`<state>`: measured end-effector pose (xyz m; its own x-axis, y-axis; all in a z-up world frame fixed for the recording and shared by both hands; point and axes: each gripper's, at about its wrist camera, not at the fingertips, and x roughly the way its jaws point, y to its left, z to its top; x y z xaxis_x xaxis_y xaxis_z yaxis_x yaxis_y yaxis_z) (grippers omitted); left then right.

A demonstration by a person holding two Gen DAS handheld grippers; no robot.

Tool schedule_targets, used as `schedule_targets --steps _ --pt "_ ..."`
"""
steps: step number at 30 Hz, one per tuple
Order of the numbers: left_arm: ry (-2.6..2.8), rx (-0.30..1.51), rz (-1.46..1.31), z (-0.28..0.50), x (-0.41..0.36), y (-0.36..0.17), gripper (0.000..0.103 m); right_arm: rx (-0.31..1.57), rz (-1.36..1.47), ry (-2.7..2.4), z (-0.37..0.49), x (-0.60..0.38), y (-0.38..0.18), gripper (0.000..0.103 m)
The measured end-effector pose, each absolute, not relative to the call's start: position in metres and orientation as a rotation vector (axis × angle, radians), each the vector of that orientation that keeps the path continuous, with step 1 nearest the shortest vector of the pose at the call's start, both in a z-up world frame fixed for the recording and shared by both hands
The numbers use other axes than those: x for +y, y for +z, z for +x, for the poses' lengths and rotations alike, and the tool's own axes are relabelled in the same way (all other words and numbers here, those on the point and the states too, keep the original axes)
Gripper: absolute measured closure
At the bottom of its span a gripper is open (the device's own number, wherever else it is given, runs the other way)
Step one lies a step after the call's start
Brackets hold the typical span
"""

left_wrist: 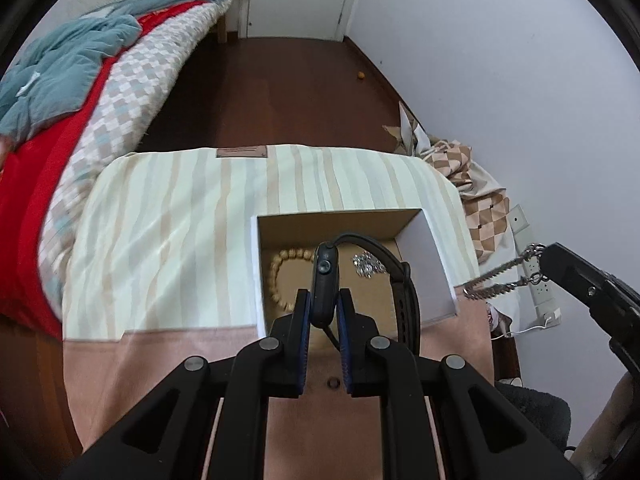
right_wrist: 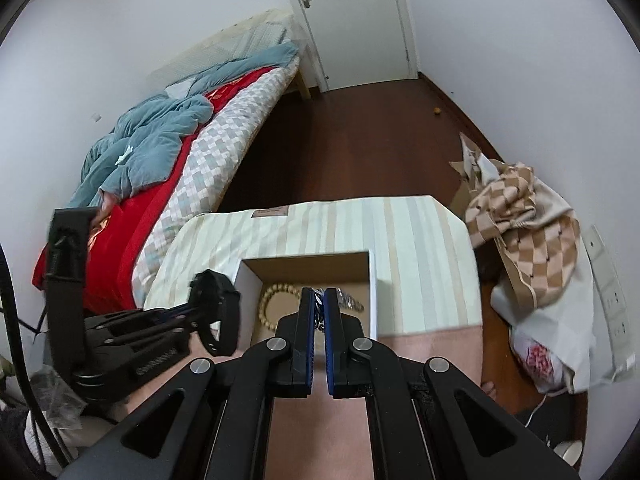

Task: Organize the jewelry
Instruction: 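Carry the watch band and chain bracelet into the box and open both tools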

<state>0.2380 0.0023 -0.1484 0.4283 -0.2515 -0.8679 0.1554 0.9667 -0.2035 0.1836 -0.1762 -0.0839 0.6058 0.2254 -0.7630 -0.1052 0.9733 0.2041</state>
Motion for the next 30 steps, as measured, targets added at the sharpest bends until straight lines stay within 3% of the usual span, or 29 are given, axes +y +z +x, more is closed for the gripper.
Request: schedule_targets --steps 7,10,11,12,14,18,19,20,21,23,29,30 --pt "-0.242 1.205 -0.126 0.272 -0.001 -0.18 0.09 1.041 0.153 0.234 0.229 -0.171 -0.137 0.099" --pt "-0.239 1.233 -0.163 0.277 0.0 -0.186 0.081 1.101 0.177 0.265 0.237 -0.172 -0.158 0.098" --pt "-0.232 1.226 -0.16 0.278 0.0 -0.185 0.07 1.117 0.182 0.273 0.239 -0.173 -0.163 0.098" --pt "-0.223 1.219 -0.152 0.278 0.0 -0.184 0.05 1.133 0.185 0.278 0.24 -0.174 -0.168 0.098" --pt "-0.206 1.194 -0.143 0.277 0.0 -0.179 0.026 1.153 0.2 0.286 0.241 -0.176 -0.174 0.098" --pt "-0.191 1.166 -0.153 0.277 0.006 -0.168 0.025 1.159 0.197 0.278 0.242 -0.178 -0.173 0.094" --pt "-0.179 1.161 -0.145 0.276 0.007 -0.166 0.022 1.155 0.193 0.268 0.241 -0.179 -0.17 0.084" --pt "-0.162 1.154 -0.133 0.274 0.009 -0.163 0.015 1.15 0.193 0.267 0.24 -0.18 -0.168 0.069" --pt "-0.152 1.146 -0.126 0.273 0.01 -0.161 0.007 1.147 0.194 0.266 0.24 -0.181 -0.165 0.062" --pt "-0.115 1.118 -0.107 0.267 0.016 -0.155 0.002 1.134 0.175 0.248 0.237 -0.183 -0.158 0.038" --pt "0.004 1.045 -0.027 0.244 0.027 -0.15 0.001 1.125 0.03 0.111 0.225 -0.179 -0.156 0.004" --pt "0.014 1.044 -0.021 0.241 0.028 -0.151 0.001 1.127 0.02 0.1 0.224 -0.179 -0.158 0.002"
